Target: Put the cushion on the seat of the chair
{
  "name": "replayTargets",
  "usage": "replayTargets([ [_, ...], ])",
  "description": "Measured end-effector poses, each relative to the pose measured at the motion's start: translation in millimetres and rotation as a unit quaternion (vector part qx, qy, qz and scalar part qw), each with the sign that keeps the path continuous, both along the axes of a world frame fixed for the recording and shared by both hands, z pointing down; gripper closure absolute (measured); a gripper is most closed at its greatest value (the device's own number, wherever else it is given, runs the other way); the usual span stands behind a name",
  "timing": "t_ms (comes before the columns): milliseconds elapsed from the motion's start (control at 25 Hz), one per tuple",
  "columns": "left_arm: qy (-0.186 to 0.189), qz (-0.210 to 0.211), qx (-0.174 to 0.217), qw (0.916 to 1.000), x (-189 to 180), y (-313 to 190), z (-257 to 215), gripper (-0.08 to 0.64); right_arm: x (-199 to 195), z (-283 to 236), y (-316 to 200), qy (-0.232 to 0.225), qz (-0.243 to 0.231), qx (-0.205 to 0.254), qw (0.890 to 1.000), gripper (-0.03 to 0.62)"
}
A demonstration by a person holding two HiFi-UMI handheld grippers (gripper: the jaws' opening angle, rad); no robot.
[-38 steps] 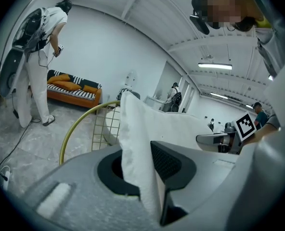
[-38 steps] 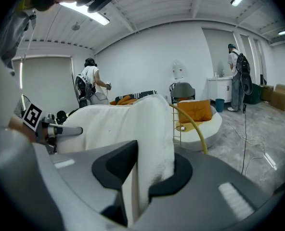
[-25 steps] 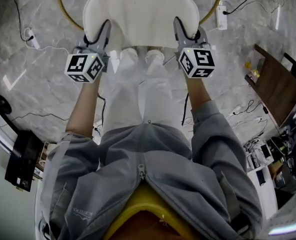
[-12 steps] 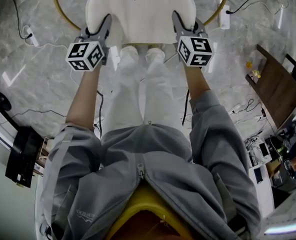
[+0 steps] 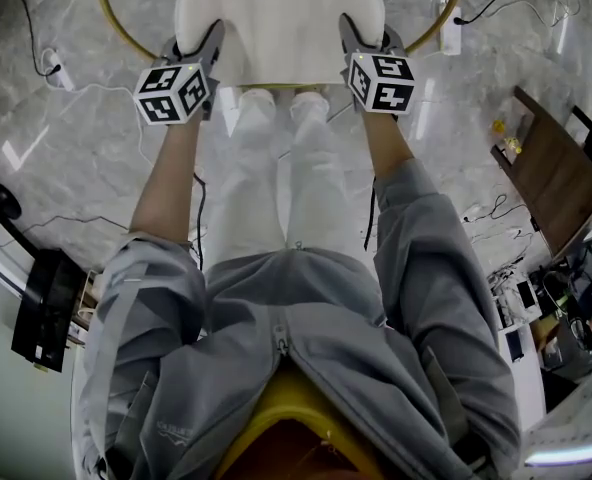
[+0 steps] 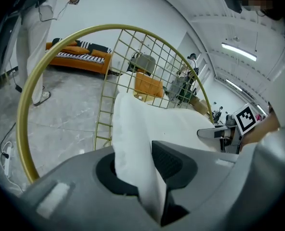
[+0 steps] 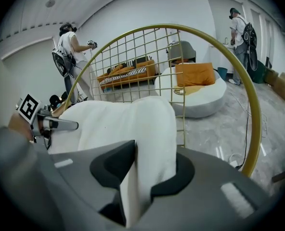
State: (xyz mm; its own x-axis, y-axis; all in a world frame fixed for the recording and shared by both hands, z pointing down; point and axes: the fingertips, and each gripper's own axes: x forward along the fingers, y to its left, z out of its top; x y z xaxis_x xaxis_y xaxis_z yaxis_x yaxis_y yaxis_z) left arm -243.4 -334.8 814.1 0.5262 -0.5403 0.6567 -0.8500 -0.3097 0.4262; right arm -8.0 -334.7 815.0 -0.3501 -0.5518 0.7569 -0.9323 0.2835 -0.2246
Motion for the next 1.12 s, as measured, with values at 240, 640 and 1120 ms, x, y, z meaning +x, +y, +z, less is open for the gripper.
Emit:
replayTargets([
  [240,-0.025,-0.001,-0.029,0.9993,-7,0,15,0.441,-3,13,-2,0.028,0.005,-0.021,0.999,0.455],
  [640,-0.091,0.000,-0.045,0.9949,-23,-4,25,0.309,21,21,-7,0.080,0.043,-0.036,0.995,0.314],
  [1120,-0.163,0.042,-0.060,0.9839,-29,-3,28,0.169,41,2,-18,0.130,0.051,0.003,0.990,0.288],
])
